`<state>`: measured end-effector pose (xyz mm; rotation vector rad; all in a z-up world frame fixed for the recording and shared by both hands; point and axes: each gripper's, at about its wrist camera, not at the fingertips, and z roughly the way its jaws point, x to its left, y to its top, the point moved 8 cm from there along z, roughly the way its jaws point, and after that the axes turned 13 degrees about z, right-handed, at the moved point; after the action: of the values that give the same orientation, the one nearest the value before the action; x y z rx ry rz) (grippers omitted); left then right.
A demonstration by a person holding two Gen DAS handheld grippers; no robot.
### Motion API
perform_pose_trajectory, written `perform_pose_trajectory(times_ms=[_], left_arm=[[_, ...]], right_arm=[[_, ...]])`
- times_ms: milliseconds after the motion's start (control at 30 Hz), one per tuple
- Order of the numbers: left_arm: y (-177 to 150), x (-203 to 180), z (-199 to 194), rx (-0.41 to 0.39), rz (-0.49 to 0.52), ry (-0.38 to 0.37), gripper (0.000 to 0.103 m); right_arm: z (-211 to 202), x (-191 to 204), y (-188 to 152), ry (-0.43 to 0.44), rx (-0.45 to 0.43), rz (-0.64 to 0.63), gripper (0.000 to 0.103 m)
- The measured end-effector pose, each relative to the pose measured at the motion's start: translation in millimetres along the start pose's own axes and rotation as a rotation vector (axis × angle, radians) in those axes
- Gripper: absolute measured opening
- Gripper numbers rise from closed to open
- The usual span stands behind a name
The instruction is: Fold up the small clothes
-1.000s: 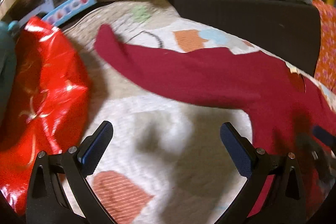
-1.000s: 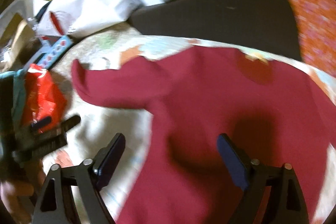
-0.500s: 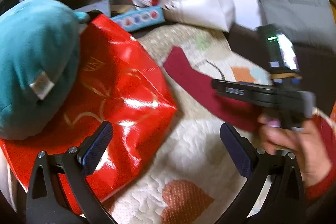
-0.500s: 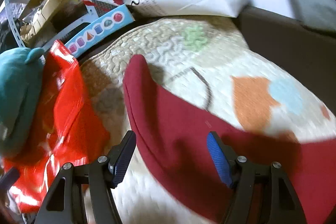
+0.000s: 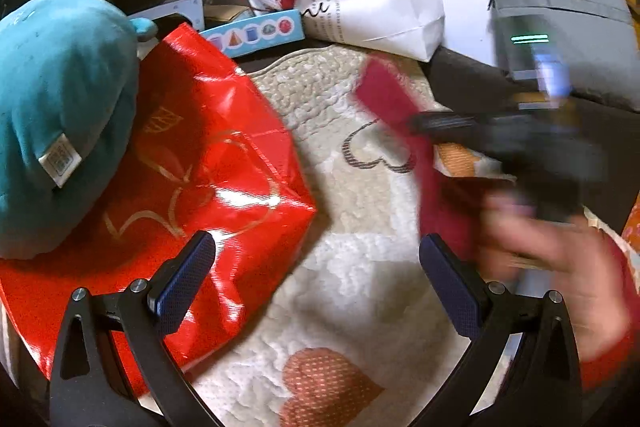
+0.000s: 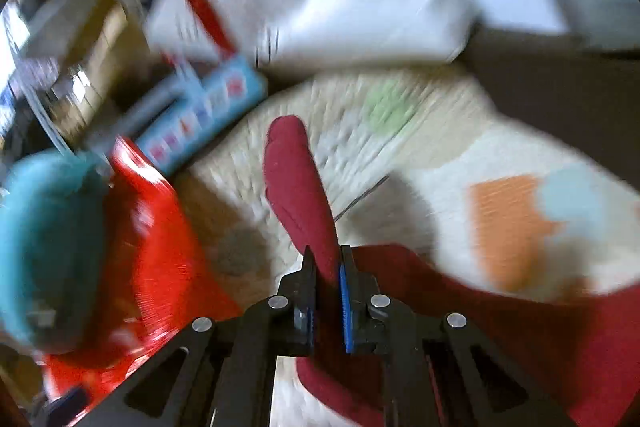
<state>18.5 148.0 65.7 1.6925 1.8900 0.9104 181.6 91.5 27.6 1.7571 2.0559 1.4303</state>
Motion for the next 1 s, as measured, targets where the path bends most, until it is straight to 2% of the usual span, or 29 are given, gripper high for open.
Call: perform_pose_trajectory(times_ms=[100,200,267,300,367,400,433,467,533,633,733,900,1000], left_arm=[[1.5,-17.0,-4.1,-0.009,0.013,-0.026,0.102],[1.8,-40.0,-4.7,-0.013,0.044,-0.053,0.102],[1.6,-59.5,-3.6,-0.017,0.066,-0.070,0.102],[1.3,-68.4,-2.8,-0.019,0.076,-0.080,0.102],[0.3,-92.0,-1.2,-0.022,0.103,-0.113,0.102],[-0.3,-102.2,-0.9,-0.022,0.116,-0.133,0.102],[-1.9,-115.0,-0.9,-0.026,0.136,-0.149,0.102],[-2.7,-123.7,-0.7,-0.031,0.154,-0.157,0.102],[-5.6,-140.6,1.2,-0.033,0.184,-0.178,0.102],[-11.3,-168.2,7.4,-0.019,0.217,-0.235,0.102],[-12.3,-184.7,12.6,-0.032,0.242,-0.238,0.102],[-13.9,-200.5,19.6,-0.045,0.271,-0.244,0.102],[-14.7,-206.4,25.2,-0.037,0.280,-0.238,0.102]], right_arm=[[-103.0,-37.0,14.0,0.021,-0.125,0.070,0.009],[-203.2,-93.7,8.7,-0.043,-0.256,0.131,0.009],[-255.8,-147.2,-4.8,-0.180,-0.325,0.176,0.009],[-269.0,-173.3,-11.7,-0.251,-0.344,0.203,0.009],[-291.2,-237.1,-36.2,-0.430,-0.325,0.278,0.014],[-296.5,-261.2,-49.2,-0.490,-0.279,0.315,0.027],[-301.9,-284.2,-64.7,-0.532,-0.226,0.362,0.036],[-312.7,-304.3,-82.1,-0.532,-0.200,0.422,0.036],[-340.2,-324.9,-103.3,-0.495,-0.252,0.514,0.045],[-367.3,-345.3,-117.8,-0.495,-0.303,0.587,0.048],[-371.0,-362.5,-117.3,-0.484,-0.290,0.640,0.048],[-366.4,-379.9,-114.3,-0.406,-0.311,0.738,0.048],[-372.3,-374.7,-110.8,-0.372,-0.344,0.774,0.048]])
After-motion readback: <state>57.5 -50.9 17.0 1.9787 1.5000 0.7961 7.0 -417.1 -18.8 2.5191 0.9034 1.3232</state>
